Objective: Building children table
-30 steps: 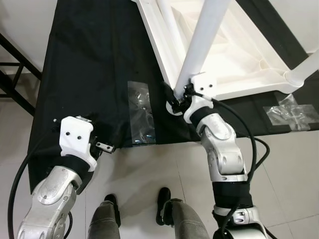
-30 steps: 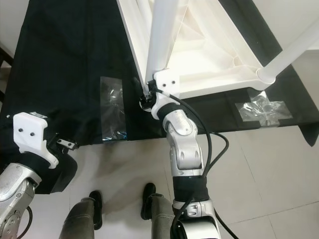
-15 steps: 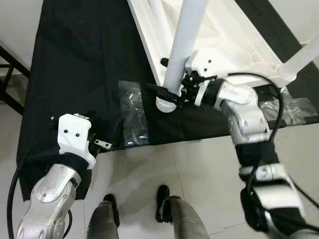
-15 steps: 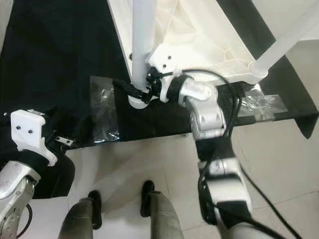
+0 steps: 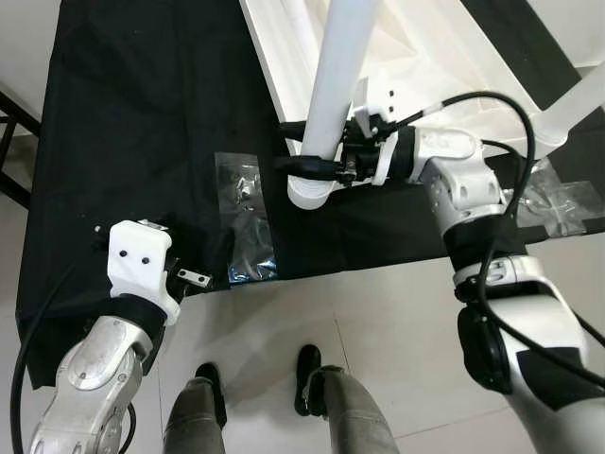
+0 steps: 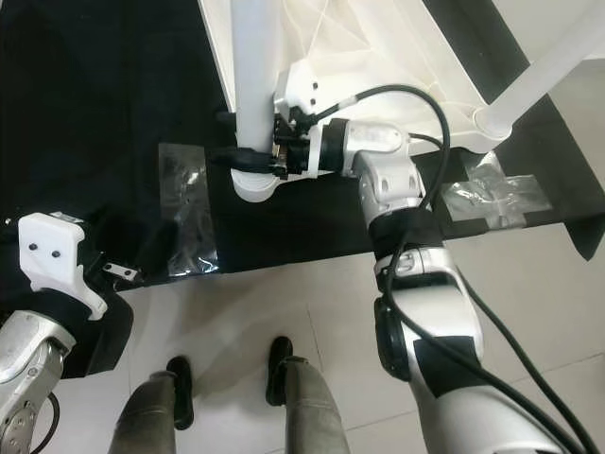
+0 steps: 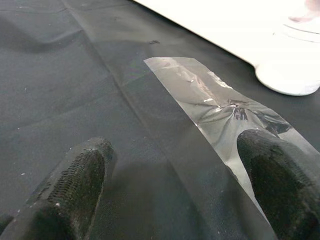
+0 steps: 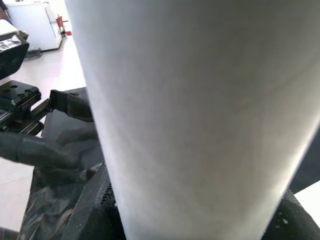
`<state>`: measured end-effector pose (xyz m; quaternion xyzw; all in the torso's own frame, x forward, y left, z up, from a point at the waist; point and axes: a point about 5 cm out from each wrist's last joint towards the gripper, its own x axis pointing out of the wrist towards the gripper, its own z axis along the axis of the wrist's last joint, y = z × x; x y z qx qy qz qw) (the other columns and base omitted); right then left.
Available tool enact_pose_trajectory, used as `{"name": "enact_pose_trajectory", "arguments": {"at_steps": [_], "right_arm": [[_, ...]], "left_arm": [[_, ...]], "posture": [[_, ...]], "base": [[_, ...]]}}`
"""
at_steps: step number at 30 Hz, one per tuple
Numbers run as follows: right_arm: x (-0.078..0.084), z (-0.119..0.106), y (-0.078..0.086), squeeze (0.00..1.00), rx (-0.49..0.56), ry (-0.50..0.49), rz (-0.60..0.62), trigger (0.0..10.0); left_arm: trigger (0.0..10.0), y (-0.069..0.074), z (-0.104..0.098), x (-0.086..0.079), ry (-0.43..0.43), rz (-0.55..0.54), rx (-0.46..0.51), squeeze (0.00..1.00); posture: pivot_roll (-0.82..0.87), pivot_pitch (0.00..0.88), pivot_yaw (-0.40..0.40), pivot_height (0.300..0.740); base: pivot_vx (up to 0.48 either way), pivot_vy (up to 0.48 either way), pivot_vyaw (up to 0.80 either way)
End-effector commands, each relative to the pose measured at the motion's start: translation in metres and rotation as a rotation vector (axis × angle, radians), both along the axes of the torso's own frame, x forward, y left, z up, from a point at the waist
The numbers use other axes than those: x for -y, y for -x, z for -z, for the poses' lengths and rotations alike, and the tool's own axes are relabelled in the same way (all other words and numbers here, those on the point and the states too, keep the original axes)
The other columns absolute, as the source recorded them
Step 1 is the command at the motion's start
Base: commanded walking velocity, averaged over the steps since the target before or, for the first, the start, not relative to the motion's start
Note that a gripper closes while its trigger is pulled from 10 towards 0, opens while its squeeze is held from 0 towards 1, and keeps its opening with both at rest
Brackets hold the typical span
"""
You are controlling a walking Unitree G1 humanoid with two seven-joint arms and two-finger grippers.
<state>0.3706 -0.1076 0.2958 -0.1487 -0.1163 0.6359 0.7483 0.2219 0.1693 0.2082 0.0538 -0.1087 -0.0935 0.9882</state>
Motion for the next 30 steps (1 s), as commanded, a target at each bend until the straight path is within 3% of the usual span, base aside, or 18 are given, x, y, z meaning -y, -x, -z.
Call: {"name": "enact_pose_trajectory", "arguments": {"at_steps": [1,7,9,10,13,14,16,17,18,20,26,27,29,30], "right_arm": [[0.003,0.001,0.002,0.0,-0.013,-0.014,-0.052,0.0],[0.017,0.022,0.009,0.0,-0.046,0.002,-0.048,0.0],[0.019,0.033,0.012,0.0,-0.055,0.002,-0.006,0.0],[0.016,0.05,0.019,0.0,-0.085,-0.023,0.074,0.0],[0.014,0.061,0.023,0.0,-0.105,-0.042,0.128,0.0],[0.001,0.087,0.026,0.0,-0.144,-0.07,0.405,0.0],[0.001,0.087,0.026,0.0,-0.144,-0.07,0.405,0.0],[-0.01,0.117,0.044,0.0,-0.206,-0.071,0.643,0.0],[-0.01,0.117,0.044,0.0,-0.206,-0.071,0.643,0.0],[-0.014,0.133,0.064,0.0,-0.26,-0.079,0.875,0.0],[-0.01,0.123,0.057,0.0,-0.24,-0.094,0.893,0.0],[-0.01,0.119,0.055,0.0,-0.226,-0.1,0.903,10.0],[-0.01,0.116,0.053,0.0,-0.221,-0.111,0.9,10.0],[-0.012,0.113,0.055,0.07,-0.22,-0.117,0.914,10.0]], "left_arm": [[10.0,0.004,0.002,0.0,-0.001,0.001,-0.016,0.0],[10.0,0.004,0.003,0.0,0.002,0.002,-0.016,0.0],[10.0,0.004,0.003,0.0,0.002,0.005,-0.016,0.0],[10.0,0.004,0.003,0.001,0.003,0.012,-0.015,0.0],[10.0,0.004,0.003,0.001,0.003,0.017,-0.015,0.0],[10.0,0.005,0.001,0.001,0.007,0.03,-0.01,0.0],[10.0,0.005,0.001,0.001,0.007,0.03,-0.01,0.0],[10.0,0.004,-0.001,0.0,0.007,0.044,-0.003,0.0],[10.0,0.004,-0.001,0.0,0.007,0.044,-0.003,0.0],[10.0,0.002,-0.004,0.001,0.011,0.067,0.008,0.0],[10.0,0.001,-0.004,0.003,0.013,0.079,0.011,0.0],[10.0,0.001,-0.004,0.004,0.011,0.084,0.011,0.0],[10.0,0.001,-0.004,0.004,0.009,0.087,0.011,0.0],[10.0,0.001,-0.004,0.005,0.008,0.089,0.011,0.0]], "posture": [[0.17,0.4,-0.126,0.74],[0.15,0.396,-0.13,0.74],[0.14,0.391,-0.134,0.74],[0.14,0.387,-0.134,0.74],[0.14,0.387,-0.134,0.74],[0.13,0.389,-0.13,0.74],[0.13,0.389,-0.13,0.74],[0.12,0.386,-0.113,0.74],[0.12,0.386,-0.113,0.74],[0.11,0.364,-0.111,0.74],[0.11,0.356,-0.114,0.74],[0.12,0.354,-0.111,0.74],[0.12,0.352,-0.109,0.74],[0.12,0.353,-0.109,0.74]], "base": [[0.0,0.0,0.0],[0.0,0.0,0.0],[0.0,0.0,0.0],[0.0,0.0,0.0],[0.0,0.0,0.0],[0.0,0.0,0.0],[0.0,0.0,0.0],[0.0,0.0,0.0],[0.0,0.0,0.0],[0.0,0.0,0.0],[0.0,0.0,0.0],[0.0,0.0,0.0],[0.0,0.0,0.0],[0.0,0.0,0.0]]}}
